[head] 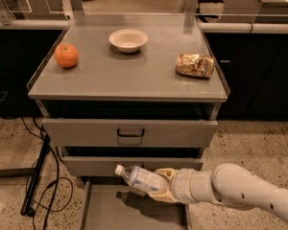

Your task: Place blue plastic bottle into bottom drawer

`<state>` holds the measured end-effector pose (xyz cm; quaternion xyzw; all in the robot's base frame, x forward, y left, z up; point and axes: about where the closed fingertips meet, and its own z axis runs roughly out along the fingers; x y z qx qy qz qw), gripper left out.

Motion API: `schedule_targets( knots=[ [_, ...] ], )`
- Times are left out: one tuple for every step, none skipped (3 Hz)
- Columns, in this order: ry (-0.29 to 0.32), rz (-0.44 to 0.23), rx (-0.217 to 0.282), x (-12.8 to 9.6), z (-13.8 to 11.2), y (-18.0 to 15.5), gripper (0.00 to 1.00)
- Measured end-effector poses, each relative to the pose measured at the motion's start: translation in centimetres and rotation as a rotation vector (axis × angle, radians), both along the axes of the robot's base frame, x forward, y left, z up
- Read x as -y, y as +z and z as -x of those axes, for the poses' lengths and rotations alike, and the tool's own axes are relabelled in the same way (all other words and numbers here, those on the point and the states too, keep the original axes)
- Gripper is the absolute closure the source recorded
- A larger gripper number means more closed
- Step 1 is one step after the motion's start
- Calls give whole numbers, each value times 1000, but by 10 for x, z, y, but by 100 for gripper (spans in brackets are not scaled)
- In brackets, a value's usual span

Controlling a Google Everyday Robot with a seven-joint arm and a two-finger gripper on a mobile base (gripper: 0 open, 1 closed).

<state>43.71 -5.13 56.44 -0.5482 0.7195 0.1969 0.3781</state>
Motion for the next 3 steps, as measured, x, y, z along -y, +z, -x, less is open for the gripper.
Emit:
schedule_targets(
  knots=[
    [0,0,0,0,0,0,100],
    [2,-2,-43,-4,-2,-25,100],
    [-3,-10,-84,-7,-2,-58,100]
  ],
)
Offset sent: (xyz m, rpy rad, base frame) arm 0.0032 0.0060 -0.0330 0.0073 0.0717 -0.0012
